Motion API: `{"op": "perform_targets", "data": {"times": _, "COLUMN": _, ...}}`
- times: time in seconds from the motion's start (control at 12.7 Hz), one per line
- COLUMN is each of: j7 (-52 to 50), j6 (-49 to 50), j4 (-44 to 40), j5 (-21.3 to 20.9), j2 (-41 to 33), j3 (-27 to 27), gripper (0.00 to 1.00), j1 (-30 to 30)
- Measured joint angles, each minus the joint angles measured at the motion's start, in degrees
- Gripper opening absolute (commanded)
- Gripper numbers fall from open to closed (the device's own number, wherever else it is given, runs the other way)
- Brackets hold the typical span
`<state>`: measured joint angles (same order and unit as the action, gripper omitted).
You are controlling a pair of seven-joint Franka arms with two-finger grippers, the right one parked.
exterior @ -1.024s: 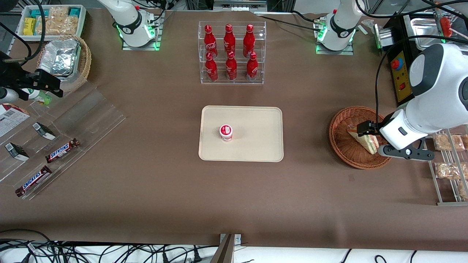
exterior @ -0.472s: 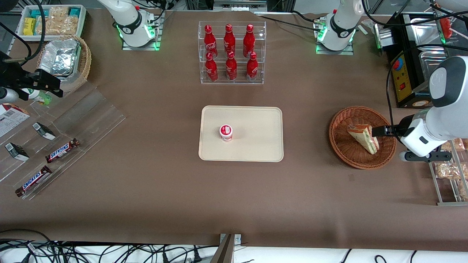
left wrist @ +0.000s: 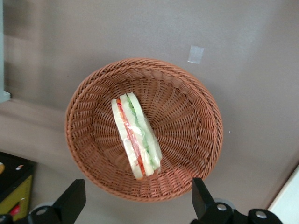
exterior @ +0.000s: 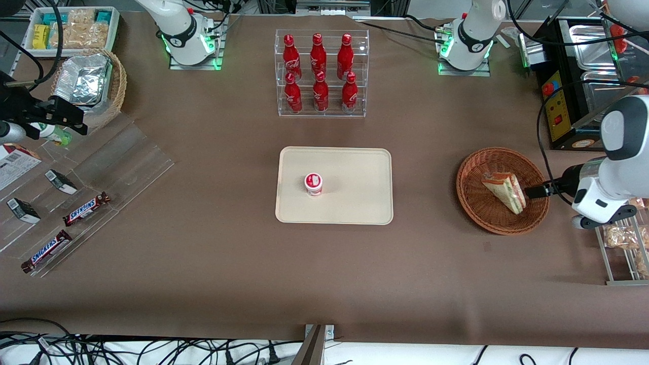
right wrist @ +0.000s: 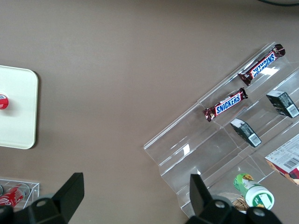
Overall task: Place sandwich from basket to tray
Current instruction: 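Lower the left gripper onto the sandwich and close it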
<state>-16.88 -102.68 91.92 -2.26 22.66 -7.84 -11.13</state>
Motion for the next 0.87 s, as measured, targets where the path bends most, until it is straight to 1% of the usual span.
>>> {"op": "perform_targets", "data": {"times": 0.31, "j7": -9.59, "j6": -15.1, "j4": 15.33, "j5": -0.02, "j2": -4.31, "j3": -0.11, "gripper": 1.0, "j1": 0.03}}
{"op": "perform_targets", "data": {"times": 0.55, "j7": -13.25, "j6": -25.42, "j4": 25.49, "j5": -0.17, "j2": -7.23, "j3": -0.15, "gripper": 1.0, "j1": 0.03}}
{"op": "perform_targets", "data": {"times": 0.63, "j7": -14.83, "j6": -28.57, "j4": 28.1, "j5": -0.9, "j2": -7.73, "j3": -0.14, "gripper": 1.0, "j1": 0.03}}
{"op": "perform_targets", "data": {"times": 0.87, "j7": -20.27, "j6": -35.46, "j4": 33.15, "j5": -5.55, "j2": -7.97, "j3": -0.15, "gripper": 1.0, "j1": 0.03}}
